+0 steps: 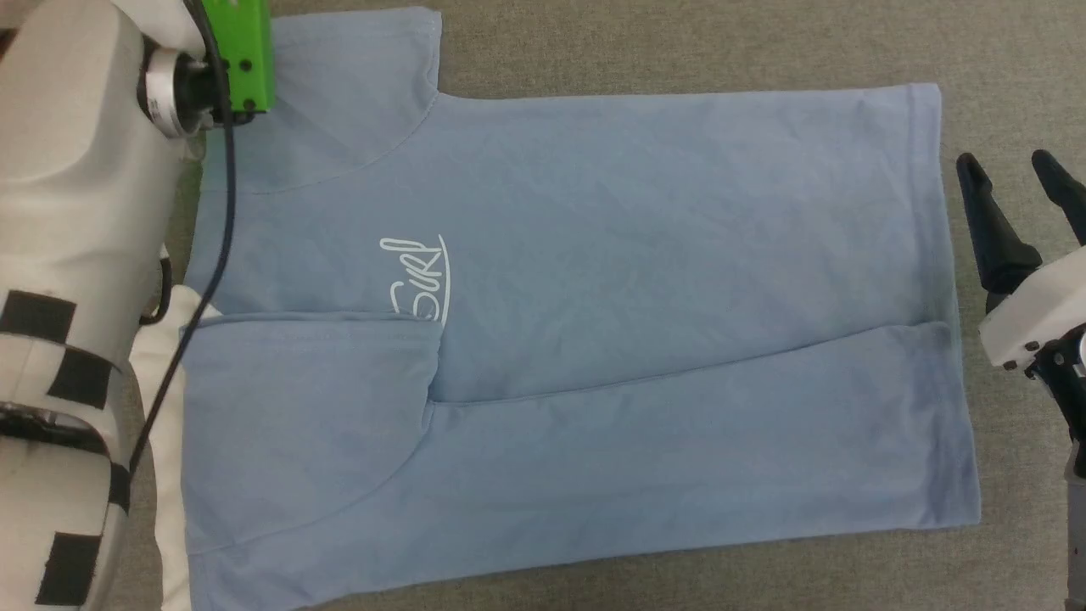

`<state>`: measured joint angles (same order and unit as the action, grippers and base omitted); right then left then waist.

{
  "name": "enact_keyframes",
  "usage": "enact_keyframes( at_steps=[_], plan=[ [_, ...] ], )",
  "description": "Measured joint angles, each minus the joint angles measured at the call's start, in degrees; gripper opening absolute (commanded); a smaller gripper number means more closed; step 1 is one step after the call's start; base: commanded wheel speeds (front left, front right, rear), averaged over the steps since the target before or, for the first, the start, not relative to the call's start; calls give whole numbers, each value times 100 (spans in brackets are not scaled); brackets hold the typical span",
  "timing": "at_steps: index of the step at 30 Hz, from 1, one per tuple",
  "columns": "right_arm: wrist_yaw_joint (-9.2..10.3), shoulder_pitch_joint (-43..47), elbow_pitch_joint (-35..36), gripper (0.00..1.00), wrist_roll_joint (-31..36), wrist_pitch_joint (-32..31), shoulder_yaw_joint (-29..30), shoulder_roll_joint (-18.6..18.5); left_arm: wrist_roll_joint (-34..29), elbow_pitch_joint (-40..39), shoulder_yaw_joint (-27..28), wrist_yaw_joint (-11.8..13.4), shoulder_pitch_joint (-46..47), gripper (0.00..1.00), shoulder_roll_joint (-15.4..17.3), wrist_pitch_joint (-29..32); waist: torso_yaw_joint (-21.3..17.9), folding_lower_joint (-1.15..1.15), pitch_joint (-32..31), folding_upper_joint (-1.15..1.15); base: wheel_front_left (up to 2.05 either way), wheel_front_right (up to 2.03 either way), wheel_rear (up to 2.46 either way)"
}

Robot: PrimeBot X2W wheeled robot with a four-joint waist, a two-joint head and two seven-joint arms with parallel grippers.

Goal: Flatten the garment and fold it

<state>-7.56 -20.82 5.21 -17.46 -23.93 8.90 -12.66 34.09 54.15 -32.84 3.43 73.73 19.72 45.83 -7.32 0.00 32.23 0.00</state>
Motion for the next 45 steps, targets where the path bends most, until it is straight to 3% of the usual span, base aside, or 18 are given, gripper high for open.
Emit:
enact_keyframes(
  at_steps=[1,2,3,10,14,19,22,26,31,42,43,44,45],
  plan=[
    [0,1,12,100,0,0,0,0,45,-14,45,24,44,38,3,122,-8,0,34,0,0,0,0],
    [0,1,25,100,1,0,-9,0,86,-30,78,24,68,5,9,202,-12,0,59,0,0,0,0],
    [0,-1,36,100,1,1,-21,1,133,-53,120,27,85,0,18,283,-13,0,88,0,0,0,0],
    [-1,-80,55,100,0,-30,-78,-62,365,-388,238,29,12,0,5,303,74,0,116,0,0,0,0],
    [0,-335,66,100,2,-399,-82,-313,444,-592,263,1,-155,0,-74,227,183,0,25,0,0,0,0],
    [0,-1022,-80,100,-44,-1363,-396,-780,532,-835,267,-55,-288,0,-198,201,337,0,-80,0,0,0,0],
    [0,-1423,-443,100,48,-2406,-584,-1050,536,-949,247,-85,-369,0,-235,250,441,0,-140,0,0,0,0],
    [0,-1856,-697,100,199,-3585,-823,-1172,610,-1137,214,-85,-397,0,-223,346,565,0,-156,0,0,0,0],
    [0,-2285,-829,100,266,-4419,-1138,-1360,649,-1461,216,-82,-404,0,-199,381,681,1,-37,0,0,0,0],
    [0,-2383,-1077,100,277,-4666,-1389,-1408,680,-2029,220,-36,-404,0,-148,402,870,0,307,0,0,0,0],
    [0,-2383,-1084,47,254,-4667,-1368,-1411,683,-2062,221,-37,-404,0,-143,399,881,0,319,0,0,0,0],
    [0,-2384,-1082,31,223,-4664,-1343,-1416,688,-2102,227,-37,-405,0,-136,391,892,1,327,0,0,0,0],
    [0,-2384,-1084,0,198,-4633,-1317,-1414,705,-2130,235,-37,-406,0,-127,391,897,0,327,0,0,0,0]
  ],
)
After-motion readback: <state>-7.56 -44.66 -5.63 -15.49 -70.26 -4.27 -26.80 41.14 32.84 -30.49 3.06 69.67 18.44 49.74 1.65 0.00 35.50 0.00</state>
